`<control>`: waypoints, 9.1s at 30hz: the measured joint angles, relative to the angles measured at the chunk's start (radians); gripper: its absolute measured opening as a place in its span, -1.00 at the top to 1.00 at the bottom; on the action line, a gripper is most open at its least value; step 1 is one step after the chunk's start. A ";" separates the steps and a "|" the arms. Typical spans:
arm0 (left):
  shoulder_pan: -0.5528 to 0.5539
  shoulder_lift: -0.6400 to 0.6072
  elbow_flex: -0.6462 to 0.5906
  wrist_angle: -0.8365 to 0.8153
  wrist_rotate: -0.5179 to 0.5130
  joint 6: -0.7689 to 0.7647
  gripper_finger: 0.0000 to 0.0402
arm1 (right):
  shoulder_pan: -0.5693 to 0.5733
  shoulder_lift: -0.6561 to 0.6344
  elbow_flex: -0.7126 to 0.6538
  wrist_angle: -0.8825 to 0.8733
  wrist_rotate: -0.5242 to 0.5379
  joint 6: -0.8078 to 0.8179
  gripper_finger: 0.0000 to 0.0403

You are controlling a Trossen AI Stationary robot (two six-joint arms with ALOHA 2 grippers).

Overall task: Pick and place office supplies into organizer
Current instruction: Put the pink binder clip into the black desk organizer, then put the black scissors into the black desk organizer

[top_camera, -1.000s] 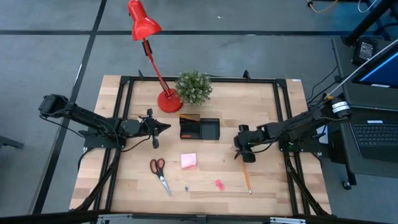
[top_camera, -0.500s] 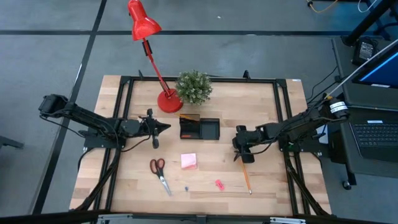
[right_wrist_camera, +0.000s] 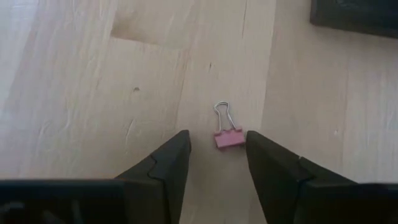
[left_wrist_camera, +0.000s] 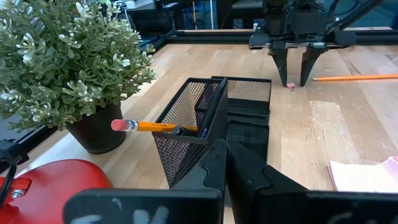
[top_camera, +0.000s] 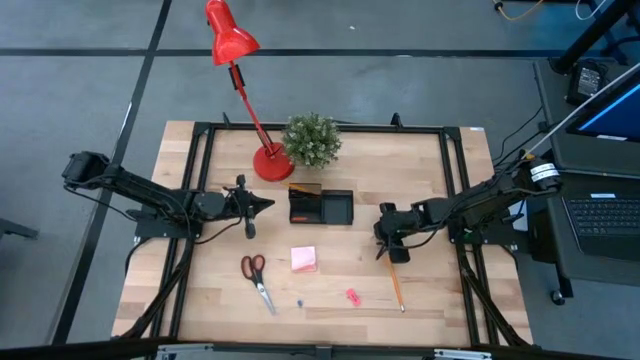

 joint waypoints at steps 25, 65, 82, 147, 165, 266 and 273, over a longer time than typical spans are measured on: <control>0.000 0.000 0.000 0.000 0.000 0.000 0.99 | 0.000 0.001 -0.002 0.025 0.006 0.025 0.32; 0.000 0.000 0.000 -0.001 0.000 0.000 0.99 | 0.000 0.002 0.009 0.151 0.007 0.053 0.67; 0.000 0.000 0.000 -0.001 0.004 0.000 0.99 | -0.004 0.000 0.237 0.150 0.083 -0.106 0.67; 0.000 0.000 0.000 -0.038 0.004 -0.006 0.99 | -0.148 0.580 0.898 -0.187 0.185 0.001 0.67; 0.000 0.000 0.000 -0.038 0.004 -0.008 0.99 | -0.146 0.618 0.898 -0.167 0.187 -0.028 0.67; -0.517 0.562 0.884 -1.451 0.095 -0.786 0.99 | -0.061 0.074 0.216 0.567 0.133 -0.090 0.99; -0.561 0.651 0.884 -1.451 0.160 -0.862 0.99 | -0.061 0.074 0.216 0.569 0.083 -0.103 0.99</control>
